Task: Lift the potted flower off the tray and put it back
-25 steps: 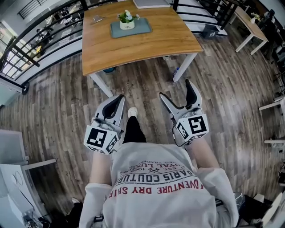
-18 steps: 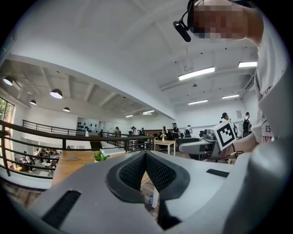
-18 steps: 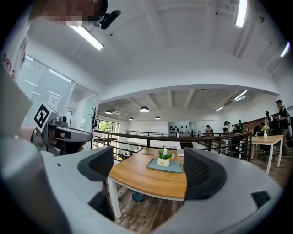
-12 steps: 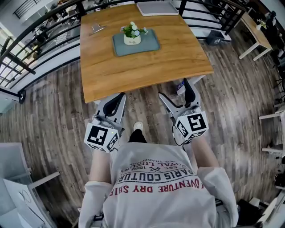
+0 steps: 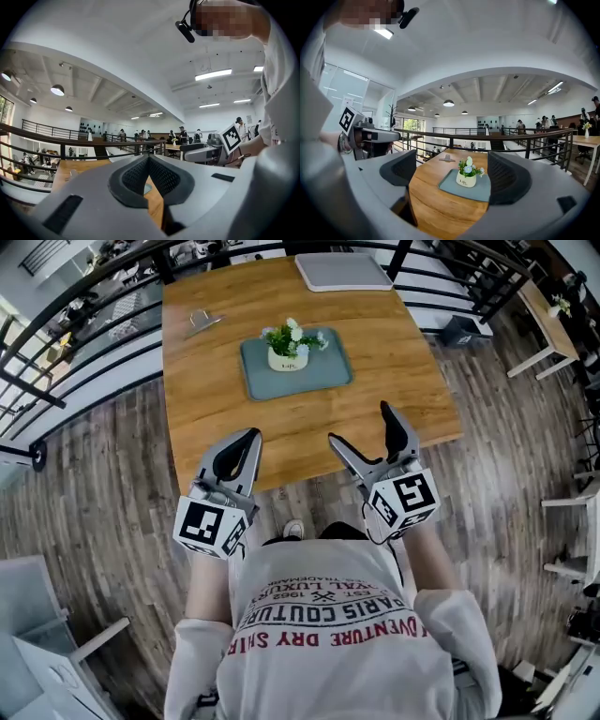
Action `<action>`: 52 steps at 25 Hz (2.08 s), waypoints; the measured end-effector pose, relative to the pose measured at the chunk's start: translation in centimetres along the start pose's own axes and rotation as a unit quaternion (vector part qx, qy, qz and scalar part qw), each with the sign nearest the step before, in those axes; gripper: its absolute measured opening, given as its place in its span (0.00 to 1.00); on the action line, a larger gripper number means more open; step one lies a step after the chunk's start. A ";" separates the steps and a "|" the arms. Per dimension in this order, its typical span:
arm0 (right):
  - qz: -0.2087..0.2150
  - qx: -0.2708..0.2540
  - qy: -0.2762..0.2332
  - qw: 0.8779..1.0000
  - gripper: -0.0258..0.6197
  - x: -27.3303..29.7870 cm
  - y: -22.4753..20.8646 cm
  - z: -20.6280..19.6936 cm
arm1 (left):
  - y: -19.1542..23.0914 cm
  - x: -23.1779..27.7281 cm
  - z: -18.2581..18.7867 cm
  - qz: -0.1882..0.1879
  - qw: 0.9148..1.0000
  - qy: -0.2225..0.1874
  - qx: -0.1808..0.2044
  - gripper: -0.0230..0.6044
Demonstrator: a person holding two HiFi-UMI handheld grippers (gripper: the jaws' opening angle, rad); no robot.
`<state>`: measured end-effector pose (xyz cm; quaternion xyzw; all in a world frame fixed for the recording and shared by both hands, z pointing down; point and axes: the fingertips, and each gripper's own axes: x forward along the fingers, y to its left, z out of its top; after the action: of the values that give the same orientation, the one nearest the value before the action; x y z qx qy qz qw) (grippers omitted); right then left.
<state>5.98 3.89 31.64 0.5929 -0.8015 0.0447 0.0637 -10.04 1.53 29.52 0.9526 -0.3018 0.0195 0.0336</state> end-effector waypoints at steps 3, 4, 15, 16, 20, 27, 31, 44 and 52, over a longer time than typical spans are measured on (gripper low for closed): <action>0.034 -0.016 0.021 0.999 0.75 3.1 -0.7 -0.7 | 1.5 1.6 -0.8 0.009 1.000 0.006 -0.008 0.06; 0.048 -0.021 0.026 0.998 0.75 4.2 -1.0 -0.8 | 2.1 2.1 -1.0 0.017 1.000 0.009 -0.007 0.06; 0.205 -0.056 0.102 0.972 0.75 15.7 -7.3 -3.9 | 7.1 9.4 -2.0 0.123 0.992 0.026 -0.015 0.06; 0.225 -0.069 0.116 0.965 0.75 16.8 -7.7 -4.3 | 7.3 10.1 -2.1 0.128 0.991 0.026 -0.019 0.06; 0.300 -0.129 0.163 0.931 0.75 20.2 -8.8 -6.7 | 8.6 12.7 -3.1 0.158 0.986 0.037 -0.033 0.06; 0.351 -0.149 0.227 0.896 0.76 25.0 -10.0 -12.2 | 10.8 15.7 -6.1 0.196 0.977 0.063 -0.053 0.06; 0.372 -0.154 0.257 0.878 0.79 27.2 -9.9 -15.0 | 11.9 16.9 -7.4 0.205 0.975 0.067 -0.058 0.06; 0.417 -0.168 0.295 0.843 0.83 30.8 -9.0 -21.1 | 13.7 16.9 -12.0 0.230 0.963 0.098 -0.097 0.06; 0.430 -0.161 0.300 0.836 0.83 31.8 -8.6 -23.1 | 14.7 17.9 -13.7 0.225 0.964 0.098 -0.108 0.06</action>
<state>6.19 -25.26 59.40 0.1273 -0.9133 0.1133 0.3700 -4.18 -19.71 44.99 0.8446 -0.5035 0.0868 0.1600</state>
